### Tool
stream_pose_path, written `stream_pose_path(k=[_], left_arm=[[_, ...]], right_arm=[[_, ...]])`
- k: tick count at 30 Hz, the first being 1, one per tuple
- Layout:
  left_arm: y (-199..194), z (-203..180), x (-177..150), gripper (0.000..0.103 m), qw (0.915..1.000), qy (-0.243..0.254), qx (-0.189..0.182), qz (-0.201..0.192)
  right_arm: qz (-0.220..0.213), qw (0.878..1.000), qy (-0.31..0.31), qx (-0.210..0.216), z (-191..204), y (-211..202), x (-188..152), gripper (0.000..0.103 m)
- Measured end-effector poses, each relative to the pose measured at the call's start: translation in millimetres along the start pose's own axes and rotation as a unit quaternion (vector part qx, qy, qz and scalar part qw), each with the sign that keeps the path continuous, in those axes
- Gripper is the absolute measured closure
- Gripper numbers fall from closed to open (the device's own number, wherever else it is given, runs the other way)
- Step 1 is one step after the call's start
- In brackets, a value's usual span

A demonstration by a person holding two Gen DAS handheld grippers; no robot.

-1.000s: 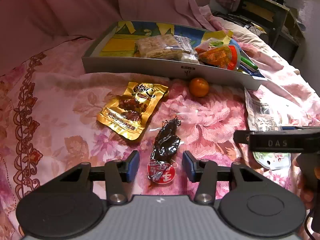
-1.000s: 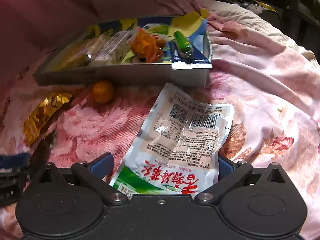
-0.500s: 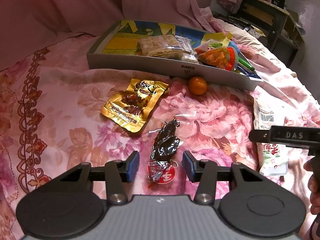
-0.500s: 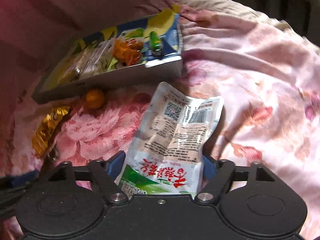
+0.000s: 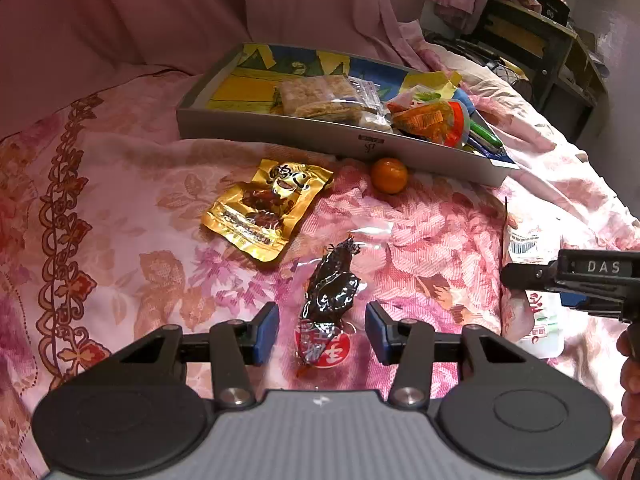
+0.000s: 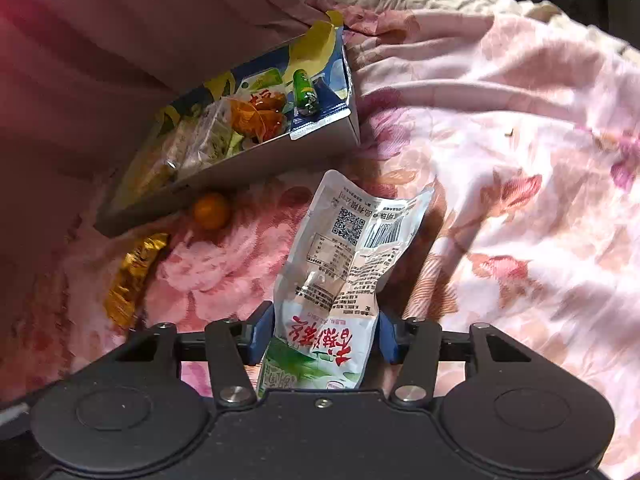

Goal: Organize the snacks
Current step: 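Carry the held packet up toward the tray with the right tool, then carry the packet and dark candy over the tray and open both tools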

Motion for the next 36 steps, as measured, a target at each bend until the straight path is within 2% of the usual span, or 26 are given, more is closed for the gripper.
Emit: stream_pose_path(k=[7, 14, 21, 30, 36], left_arm=[[-3, 1, 1, 0.052, 0.9999, -0.009, -0.002, -0.014], [-6, 1, 2, 0.052, 0.9995, -0.017, 0.003, -0.026], [-10, 2, 4, 0.052, 0.9989, -0.025, 0.004, -0.039], [-18, 5, 18, 0.052, 0.9966, -0.038, 0.013, -0.071], [-27, 4, 48, 0.052, 0.9932, -0.048, 0.016, -0.105]], right_arm=[[0.008, 0.999, 0.004, 0.043, 4, 0, -1, 0.053], [0.046, 0.994, -0.03, 0.099, 22, 7, -6, 0.053], [0.054, 0.988, -0.041, 0.14, 30, 7, -7, 0.054], [0.012, 0.982, -0.052, 0.18, 36, -9, -2, 0.054], [-0.062, 0.975, -0.085, 0.195, 47, -28, 10, 0.054]])
Point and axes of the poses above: each gripper's, at about its wrist camera, not at the fingertips, and y roughly the way its jaws point, z to its left, x to its top, the point moved 2 cm from there along y, roughly the way its jaws point, and after that the axes turned 6 degrees about z, right-handed, at the moved point
